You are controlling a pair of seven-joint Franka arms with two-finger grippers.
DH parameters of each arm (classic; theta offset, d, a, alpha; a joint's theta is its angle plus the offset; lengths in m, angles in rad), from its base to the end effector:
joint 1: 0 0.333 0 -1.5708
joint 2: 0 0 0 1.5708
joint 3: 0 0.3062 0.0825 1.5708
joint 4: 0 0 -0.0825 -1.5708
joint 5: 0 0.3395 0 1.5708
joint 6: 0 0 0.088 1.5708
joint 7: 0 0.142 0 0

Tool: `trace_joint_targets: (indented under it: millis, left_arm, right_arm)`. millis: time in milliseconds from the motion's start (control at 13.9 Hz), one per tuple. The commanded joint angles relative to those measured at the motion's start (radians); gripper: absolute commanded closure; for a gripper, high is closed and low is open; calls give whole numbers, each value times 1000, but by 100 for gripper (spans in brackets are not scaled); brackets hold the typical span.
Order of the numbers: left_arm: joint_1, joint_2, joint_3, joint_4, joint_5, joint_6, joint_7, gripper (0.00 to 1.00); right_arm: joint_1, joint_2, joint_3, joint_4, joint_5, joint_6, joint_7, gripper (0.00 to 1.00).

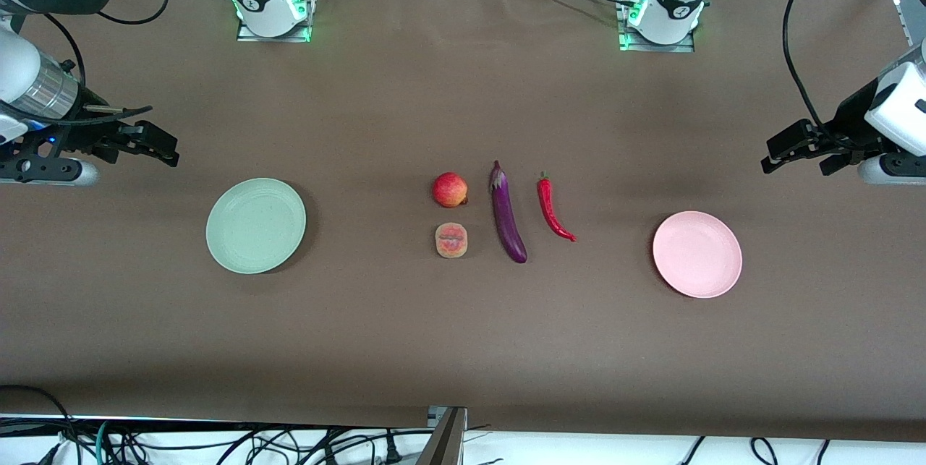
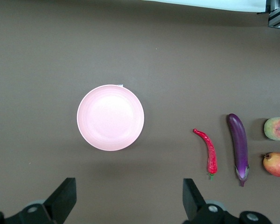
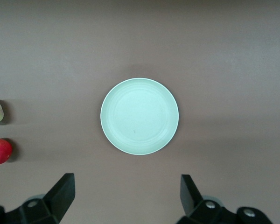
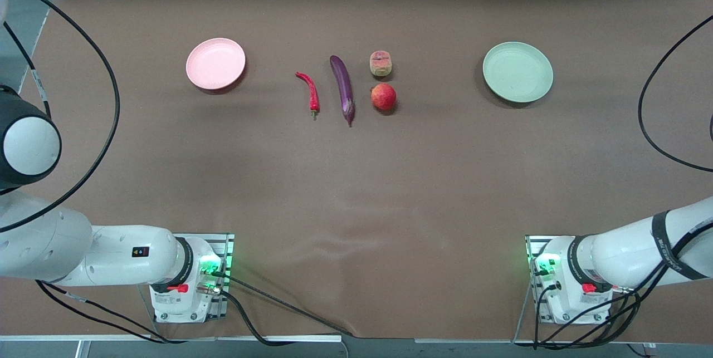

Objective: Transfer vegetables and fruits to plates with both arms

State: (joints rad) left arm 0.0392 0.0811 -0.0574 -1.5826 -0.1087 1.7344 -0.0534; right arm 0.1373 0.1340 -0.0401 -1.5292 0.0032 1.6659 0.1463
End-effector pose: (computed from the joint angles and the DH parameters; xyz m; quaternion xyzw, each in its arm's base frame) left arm 0.5503 -0.0226 0.5476 0.9975 0.0247 0.0333 0.0574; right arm 0.5539 0.0557 0.5345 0.9997 -0.0245 0.0015 0.0009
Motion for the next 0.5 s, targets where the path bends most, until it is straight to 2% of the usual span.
trace_joint_targets:
  millis: [0,431]
  left_arm:
    - [7,-29,-10,-30,23,16,-3,0]
    - [7,-29,-10,-31,24,14,-5,0]
  right_arm:
    - [17,-17,3,-43,-38,12,22,0]
    - [27,-10,-1,-12,-42,17,21,0]
